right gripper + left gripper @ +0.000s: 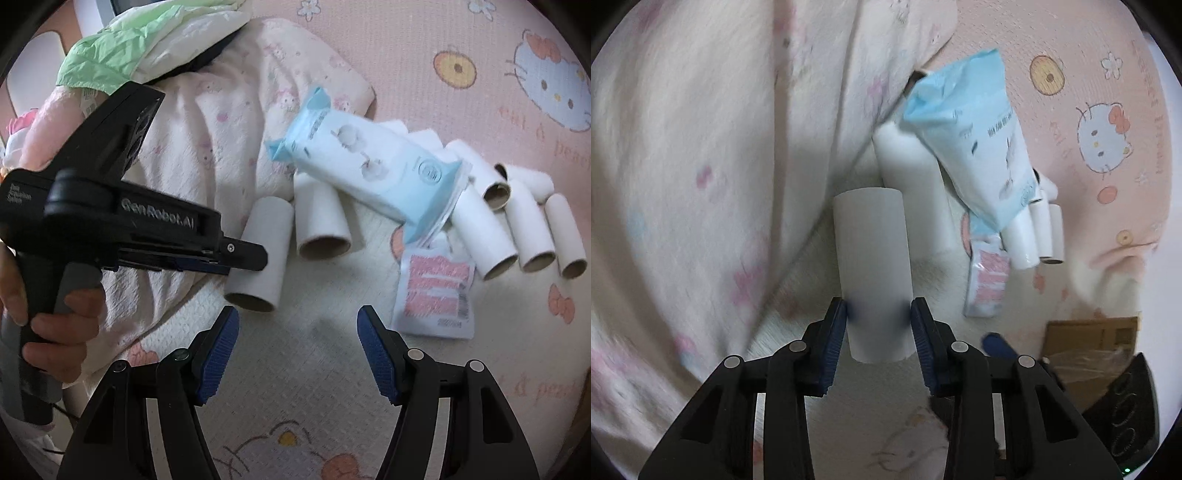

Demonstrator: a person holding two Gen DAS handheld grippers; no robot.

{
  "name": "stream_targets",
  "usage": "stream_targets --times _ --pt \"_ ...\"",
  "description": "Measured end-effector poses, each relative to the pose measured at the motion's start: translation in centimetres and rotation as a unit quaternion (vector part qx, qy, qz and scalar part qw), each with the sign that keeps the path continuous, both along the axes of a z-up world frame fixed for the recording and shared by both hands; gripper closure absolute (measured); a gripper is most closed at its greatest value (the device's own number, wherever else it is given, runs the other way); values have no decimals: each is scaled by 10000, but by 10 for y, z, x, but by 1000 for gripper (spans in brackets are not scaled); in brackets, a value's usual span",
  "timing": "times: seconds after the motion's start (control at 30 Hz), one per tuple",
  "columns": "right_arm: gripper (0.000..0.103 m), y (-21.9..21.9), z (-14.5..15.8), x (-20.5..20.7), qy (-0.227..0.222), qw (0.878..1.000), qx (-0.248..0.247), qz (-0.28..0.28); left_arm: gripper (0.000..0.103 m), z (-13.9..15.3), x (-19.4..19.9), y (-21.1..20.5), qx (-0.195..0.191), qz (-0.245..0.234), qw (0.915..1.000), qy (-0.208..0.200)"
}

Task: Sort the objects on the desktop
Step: 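Close both grippers on another white cardboard tube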

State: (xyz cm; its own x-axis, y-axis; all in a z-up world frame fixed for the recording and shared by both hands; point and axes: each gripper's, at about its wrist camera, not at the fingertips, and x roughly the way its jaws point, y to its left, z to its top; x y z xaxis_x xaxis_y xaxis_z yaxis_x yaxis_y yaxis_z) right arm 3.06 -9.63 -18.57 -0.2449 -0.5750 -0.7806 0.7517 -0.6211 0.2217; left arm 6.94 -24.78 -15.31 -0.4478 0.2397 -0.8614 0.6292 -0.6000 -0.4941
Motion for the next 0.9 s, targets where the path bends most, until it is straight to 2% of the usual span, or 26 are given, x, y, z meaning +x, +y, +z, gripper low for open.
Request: stream_targets --times 0.3,0.47,0.53,0.57,0.7,0.9 --pt "38 -1 -12 7 -170 9998 15 138 63 -11 0 25 516 -201 9982 225" --pt "39 3 -20 6 -337 9993 126 69 63 -15 -5 42 601 -401 9970 290" --pt "58 6 -23 4 -350 9992 171 -9 63 -13 -7 45 472 -447 9974 304" --pt "60 8 -26 2 -402 9990 212 -35 63 -13 -9 46 432 -515 9972 317" --pt "60 16 -27 -5 -636 9978 28 -177 58 -14 -15 46 420 -550 9970 354" --pt "61 20 -32 -6 -705 9973 151 -150 55 -22 -23 23 447 -285 9978 404"
